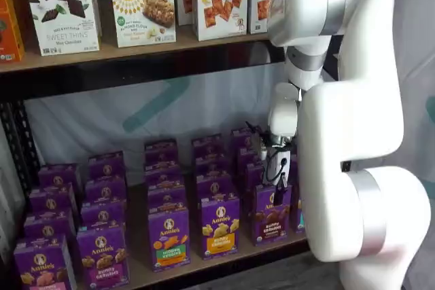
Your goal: Pick up the purple box with a brown patch in the center, on the bottom shelf, the fifth box from the left
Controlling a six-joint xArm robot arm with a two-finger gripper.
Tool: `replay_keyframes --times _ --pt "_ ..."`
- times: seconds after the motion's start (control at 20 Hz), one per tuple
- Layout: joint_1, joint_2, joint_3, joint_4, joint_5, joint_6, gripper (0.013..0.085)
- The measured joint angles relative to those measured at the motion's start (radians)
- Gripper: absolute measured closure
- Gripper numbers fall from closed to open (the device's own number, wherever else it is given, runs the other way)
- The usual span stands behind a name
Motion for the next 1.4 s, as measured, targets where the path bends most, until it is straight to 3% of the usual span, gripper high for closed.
replay_keyframes --times 0.05,0.1,0.15,0.45,0.85,1.4 --pt "0.001 0.003 -0.006 0.030 0.007 -0.028 0.0130" --pt "0.002 0.014 -0.024 0.096 0.020 -0.086 0.0130" --pt "0.003 0.024 -0.039 0.133 0.025 -0.118 0.0130" --pt "0.001 0.066 -0.099 0.226 0.032 -0.202 0.0130" --pt "-0.009 0.138 -0.197 0.167 0.053 -0.155 0.0130" --pt "-0.022 0.286 -0.357 -0.009 0.080 -0.009 0.0130"
